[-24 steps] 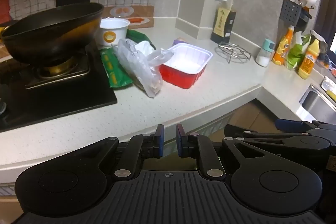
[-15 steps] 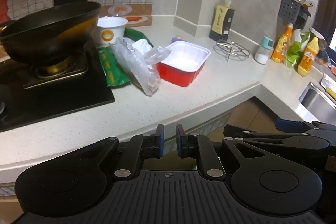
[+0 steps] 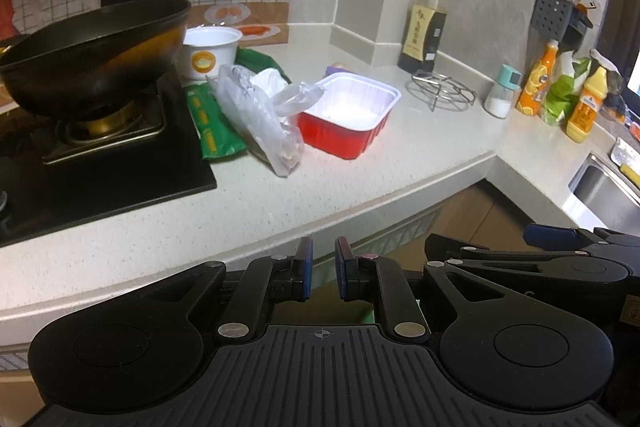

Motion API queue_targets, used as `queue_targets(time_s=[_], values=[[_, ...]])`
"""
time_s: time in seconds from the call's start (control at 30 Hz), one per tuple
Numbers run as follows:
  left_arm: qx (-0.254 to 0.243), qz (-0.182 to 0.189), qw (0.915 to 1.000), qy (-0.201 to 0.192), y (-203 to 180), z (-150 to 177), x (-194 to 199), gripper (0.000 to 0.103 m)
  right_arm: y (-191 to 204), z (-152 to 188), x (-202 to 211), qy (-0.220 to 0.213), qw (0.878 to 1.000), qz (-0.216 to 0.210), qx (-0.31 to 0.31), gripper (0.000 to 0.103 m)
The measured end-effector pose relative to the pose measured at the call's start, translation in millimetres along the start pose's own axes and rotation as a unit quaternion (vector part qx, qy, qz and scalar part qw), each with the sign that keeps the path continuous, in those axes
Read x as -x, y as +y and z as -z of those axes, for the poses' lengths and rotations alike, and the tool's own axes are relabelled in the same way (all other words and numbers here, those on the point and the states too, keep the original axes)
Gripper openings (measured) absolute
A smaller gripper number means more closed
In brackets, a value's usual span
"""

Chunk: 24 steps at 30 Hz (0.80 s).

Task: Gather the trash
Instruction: 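Move both tools toward the red plastic tray on the counter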

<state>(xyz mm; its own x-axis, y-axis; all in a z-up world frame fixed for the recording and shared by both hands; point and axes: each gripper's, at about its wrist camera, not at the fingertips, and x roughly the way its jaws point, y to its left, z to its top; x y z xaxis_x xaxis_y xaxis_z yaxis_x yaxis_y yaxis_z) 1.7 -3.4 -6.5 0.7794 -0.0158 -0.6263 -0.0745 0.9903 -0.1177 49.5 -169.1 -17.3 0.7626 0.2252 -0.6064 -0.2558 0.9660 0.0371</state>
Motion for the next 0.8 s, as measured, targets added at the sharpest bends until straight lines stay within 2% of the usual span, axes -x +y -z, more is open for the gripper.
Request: queue_targets(time_s=[0.5,0.8], values=[[0.005,0.005,0.9999,-0.015,0.0,0.8,1.4,0.015,2.3,0.9,2.3,-0.001,1.000,0.002,0.003,0.103],[0.020,0.007,0.9998,-0.001,6.3,-0.7,-2.3,0.015,4.5,-0.2,-0.2,0.002,1.000,0.002,0.005,0.103]])
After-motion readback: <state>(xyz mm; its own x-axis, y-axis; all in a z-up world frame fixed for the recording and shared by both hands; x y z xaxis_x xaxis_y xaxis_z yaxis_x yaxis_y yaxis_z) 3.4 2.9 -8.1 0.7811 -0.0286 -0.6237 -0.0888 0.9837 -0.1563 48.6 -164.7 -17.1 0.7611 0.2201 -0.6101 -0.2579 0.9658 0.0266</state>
